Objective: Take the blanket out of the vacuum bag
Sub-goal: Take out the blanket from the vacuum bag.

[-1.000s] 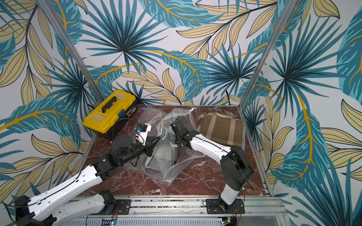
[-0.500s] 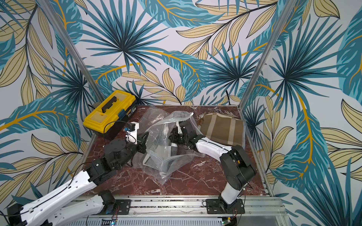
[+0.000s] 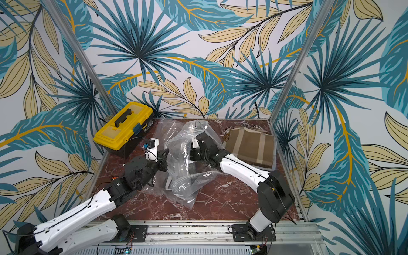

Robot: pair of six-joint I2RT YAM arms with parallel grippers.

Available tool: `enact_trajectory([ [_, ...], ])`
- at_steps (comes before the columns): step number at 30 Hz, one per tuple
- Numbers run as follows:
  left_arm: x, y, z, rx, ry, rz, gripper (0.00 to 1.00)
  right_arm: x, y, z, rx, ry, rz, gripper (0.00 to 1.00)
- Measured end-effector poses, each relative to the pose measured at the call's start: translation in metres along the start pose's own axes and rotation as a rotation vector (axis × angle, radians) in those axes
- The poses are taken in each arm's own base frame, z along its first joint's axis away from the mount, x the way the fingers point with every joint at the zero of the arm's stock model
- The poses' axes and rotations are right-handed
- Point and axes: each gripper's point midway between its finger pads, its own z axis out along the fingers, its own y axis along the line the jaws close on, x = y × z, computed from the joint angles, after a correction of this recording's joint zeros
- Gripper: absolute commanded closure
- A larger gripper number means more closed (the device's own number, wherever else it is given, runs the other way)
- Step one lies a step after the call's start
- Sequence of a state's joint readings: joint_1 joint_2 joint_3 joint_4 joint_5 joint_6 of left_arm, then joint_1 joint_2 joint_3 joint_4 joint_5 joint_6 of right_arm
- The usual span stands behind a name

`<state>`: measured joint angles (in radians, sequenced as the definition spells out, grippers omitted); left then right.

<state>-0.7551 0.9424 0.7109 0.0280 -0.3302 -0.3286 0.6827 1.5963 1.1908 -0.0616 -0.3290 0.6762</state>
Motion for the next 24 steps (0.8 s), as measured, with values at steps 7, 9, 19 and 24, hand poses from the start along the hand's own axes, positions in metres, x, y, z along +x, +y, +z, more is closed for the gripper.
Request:
enact_trajectory([
  [7,-0.002,-0.003,0.0,0.015,-0.009,-0.006,1.0,0.016,-0.023,0.006,0.193,0.041,-0.102,1.0],
  [9,-0.004,-0.002,-0.003,0.015,-0.015,-0.006,1.0,0.02,-0.052,-0.006,0.284,0.052,-0.098,1.0],
  [19,-0.004,0.002,-0.009,0.013,-0.038,-0.016,1.0,-0.006,-0.076,-0.072,0.372,-0.053,-0.058,1.0],
  [24,-0.001,0.001,-0.005,0.011,-0.03,-0.016,1.0,0.002,-0.078,-0.042,0.307,-0.006,-0.002,1.0],
])
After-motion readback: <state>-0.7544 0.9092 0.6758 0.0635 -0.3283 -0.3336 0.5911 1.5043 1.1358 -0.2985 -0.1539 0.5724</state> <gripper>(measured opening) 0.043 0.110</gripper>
